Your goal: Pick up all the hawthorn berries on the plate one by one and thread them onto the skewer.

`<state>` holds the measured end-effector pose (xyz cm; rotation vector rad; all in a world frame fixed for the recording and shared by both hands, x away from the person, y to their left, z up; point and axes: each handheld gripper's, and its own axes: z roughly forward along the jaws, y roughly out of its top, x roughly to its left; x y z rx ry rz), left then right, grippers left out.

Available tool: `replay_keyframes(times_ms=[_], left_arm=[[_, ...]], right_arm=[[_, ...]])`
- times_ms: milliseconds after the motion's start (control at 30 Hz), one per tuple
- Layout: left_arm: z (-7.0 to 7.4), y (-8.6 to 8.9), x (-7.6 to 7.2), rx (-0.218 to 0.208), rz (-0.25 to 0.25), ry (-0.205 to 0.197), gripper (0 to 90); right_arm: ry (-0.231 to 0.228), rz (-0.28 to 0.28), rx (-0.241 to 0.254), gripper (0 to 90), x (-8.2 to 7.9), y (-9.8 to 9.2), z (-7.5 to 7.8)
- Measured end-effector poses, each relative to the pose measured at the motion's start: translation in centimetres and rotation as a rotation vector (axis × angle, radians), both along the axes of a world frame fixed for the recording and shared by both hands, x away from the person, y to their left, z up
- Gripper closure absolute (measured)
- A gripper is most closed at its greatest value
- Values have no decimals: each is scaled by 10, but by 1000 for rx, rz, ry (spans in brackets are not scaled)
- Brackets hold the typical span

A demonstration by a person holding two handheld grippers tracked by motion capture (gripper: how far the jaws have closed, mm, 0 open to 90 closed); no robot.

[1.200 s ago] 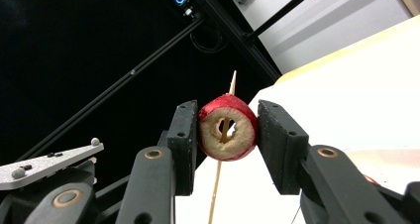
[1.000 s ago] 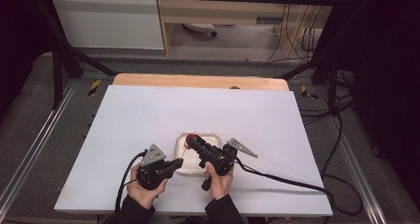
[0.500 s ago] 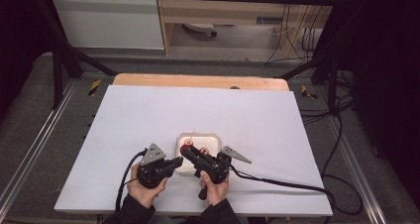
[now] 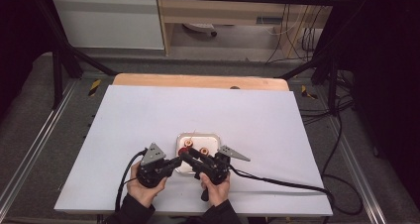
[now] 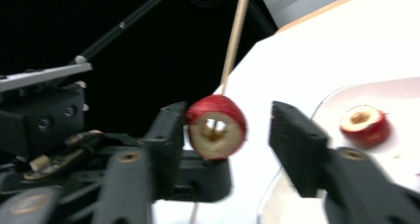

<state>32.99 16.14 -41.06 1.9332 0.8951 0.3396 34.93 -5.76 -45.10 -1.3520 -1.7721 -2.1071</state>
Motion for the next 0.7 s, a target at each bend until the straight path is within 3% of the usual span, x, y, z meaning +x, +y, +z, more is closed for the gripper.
replay_keyframes(times_ms=[67,233,400,600,700], left_arm=[[1,4,0,-3,-1,-4,885],[1,10,1,15,2,-5,885],[-1,18,2,18,6,1,884],[-3,23,3,23,6,6,884],[-4,25,3,28,4,8,884]], right_arm=[[-18,7,-38,400,1,-3,4],[-50,0,-213,220,7,-13,18],[-45,58,-392,120,17,-25,28],[-16,134,-554,104,29,-36,38],[-7,164,-686,113,38,-37,42]])
